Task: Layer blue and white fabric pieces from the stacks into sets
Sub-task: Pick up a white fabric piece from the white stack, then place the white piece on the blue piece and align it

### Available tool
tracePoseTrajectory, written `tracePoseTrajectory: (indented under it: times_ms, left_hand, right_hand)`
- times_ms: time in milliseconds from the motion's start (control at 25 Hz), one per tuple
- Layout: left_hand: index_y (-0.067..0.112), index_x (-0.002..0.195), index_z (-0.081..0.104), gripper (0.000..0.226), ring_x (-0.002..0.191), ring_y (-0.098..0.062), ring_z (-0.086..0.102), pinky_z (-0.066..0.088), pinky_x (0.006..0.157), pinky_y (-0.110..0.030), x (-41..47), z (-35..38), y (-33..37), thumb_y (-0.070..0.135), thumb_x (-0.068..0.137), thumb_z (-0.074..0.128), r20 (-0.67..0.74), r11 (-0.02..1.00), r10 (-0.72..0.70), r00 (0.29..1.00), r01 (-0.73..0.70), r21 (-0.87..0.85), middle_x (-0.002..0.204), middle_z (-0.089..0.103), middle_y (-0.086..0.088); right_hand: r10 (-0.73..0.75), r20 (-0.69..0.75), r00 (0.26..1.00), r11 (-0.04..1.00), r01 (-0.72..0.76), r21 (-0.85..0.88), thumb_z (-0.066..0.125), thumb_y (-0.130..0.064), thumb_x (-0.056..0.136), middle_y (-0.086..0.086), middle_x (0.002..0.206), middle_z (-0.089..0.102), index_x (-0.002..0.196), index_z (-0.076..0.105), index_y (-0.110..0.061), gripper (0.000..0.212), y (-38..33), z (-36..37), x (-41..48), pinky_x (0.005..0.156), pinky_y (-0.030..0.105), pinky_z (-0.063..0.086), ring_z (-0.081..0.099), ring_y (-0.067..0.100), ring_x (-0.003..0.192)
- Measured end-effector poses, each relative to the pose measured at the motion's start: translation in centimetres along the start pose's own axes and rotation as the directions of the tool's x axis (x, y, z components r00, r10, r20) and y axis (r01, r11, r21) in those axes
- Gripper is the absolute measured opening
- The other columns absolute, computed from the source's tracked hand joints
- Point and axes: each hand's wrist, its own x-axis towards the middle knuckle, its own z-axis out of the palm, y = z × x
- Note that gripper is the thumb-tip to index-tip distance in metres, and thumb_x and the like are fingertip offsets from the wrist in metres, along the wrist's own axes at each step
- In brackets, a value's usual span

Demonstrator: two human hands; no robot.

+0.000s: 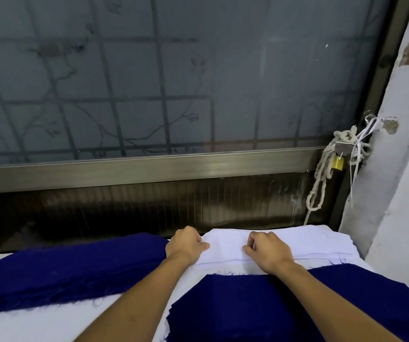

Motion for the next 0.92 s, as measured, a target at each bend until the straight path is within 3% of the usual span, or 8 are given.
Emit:
tracePoseTrajectory:
  times_ms: [120, 360, 520, 680, 800, 920]
  left_hand:
    - [0.018, 0.091, 0.074, 0.016, 0.086, -0.014, 0.067, 0.058, 0.071, -0.032, 0.4, 0.7, 0.3, 0.034, 0.091, 0.076, -0.008, 1.0, 0.025, 1.0, -0.025, -0.001, 0.095, 0.072, 0.003]
    - [0.025, 0.081, 0.055, 0.025, 0.08, -0.011, 0.061, 0.049, 0.065, -0.023, -0.1, 0.3, 0.6, 0.032, 0.09, 0.077, -0.063, 0.98, 0.185, 0.981, -0.18, 0.086, 0.09, 0.065, 0.005]
    - [0.024, 0.078, 0.053, 0.028, 0.088, -0.011, 0.065, 0.05, 0.068, -0.021, -0.5, 0.2, 0.7, 0.027, 0.089, 0.079, -0.076, 0.981, 0.181, 0.981, -0.185, -0.051, 0.093, 0.067, 0.004]
    - [0.023, 0.073, 0.058, 0.027, 0.101, -0.011, 0.062, 0.051, 0.079, -0.022, -0.5, -0.3, 1.1, 0.024, 0.087, 0.081, -0.147, 0.954, 0.208, 0.967, -0.234, -0.188, 0.107, 0.061, 0.006]
    - [0.023, 0.082, 0.054, 0.023, 0.091, -0.014, 0.063, 0.05, 0.073, -0.023, -0.6, -0.1, 1.2, 0.028, 0.095, 0.072, -0.108, 0.932, 0.217, 0.97, -0.239, -0.271, 0.095, 0.062, 0.004]
    - [0.022, 0.087, 0.051, 0.02, 0.089, -0.014, 0.064, 0.05, 0.07, -0.021, -0.8, 0.2, 1.4, 0.024, 0.098, 0.067, -0.066, 0.892, 0.252, 0.965, -0.258, -0.372, 0.088, 0.063, 0.003]
  right_hand:
    - [-0.033, -0.014, 0.999, 0.999, 0.032, -0.036, 0.055, -0.047, 0.099, -0.007, 0.099, 0.066, 0.101, 0.061, -0.029, 0.019, 0.0, 0.6, 0.2, 0.082, 0.03, 0.055, 0.055, 0.011, 0.096]
    - [-0.03, -0.041, 0.999, 0.997, 0.027, -0.072, 0.053, -0.048, 0.098, -0.007, 0.102, 0.064, 0.1, 0.059, -0.029, 0.02, -0.1, 1.1, 0.2, 0.083, 0.03, 0.054, 0.054, 0.012, 0.095]
    - [-0.036, -0.043, 0.998, 0.997, 0.033, -0.072, 0.053, -0.048, 0.099, -0.007, 0.103, 0.064, 0.101, 0.059, -0.029, 0.02, -0.1, 1.2, 0.0, 0.086, 0.032, 0.055, 0.055, 0.013, 0.096]
    - [-0.046, -0.054, 0.997, 0.996, 0.042, -0.08, 0.052, -0.047, 0.1, -0.007, 0.106, 0.064, 0.101, 0.057, -0.029, 0.019, 0.1, 1.3, 0.0, 0.086, 0.031, 0.053, 0.053, 0.012, 0.099]
    - [-0.041, -0.048, 0.998, 0.996, 0.037, -0.083, 0.052, -0.047, 0.1, -0.005, 0.109, 0.064, 0.103, 0.057, -0.028, 0.019, 0.1, 1.2, -0.1, 0.086, 0.03, 0.051, 0.055, 0.014, 0.103]
    - [-0.023, -0.13, 0.991, 0.997, 0.014, -0.07, 0.059, -0.05, 0.095, -0.005, 0.128, 0.051, 0.122, 0.055, -0.029, 0.034, -0.3, 1.2, -0.2, 0.096, 0.03, 0.047, 0.051, 0.015, 0.115]
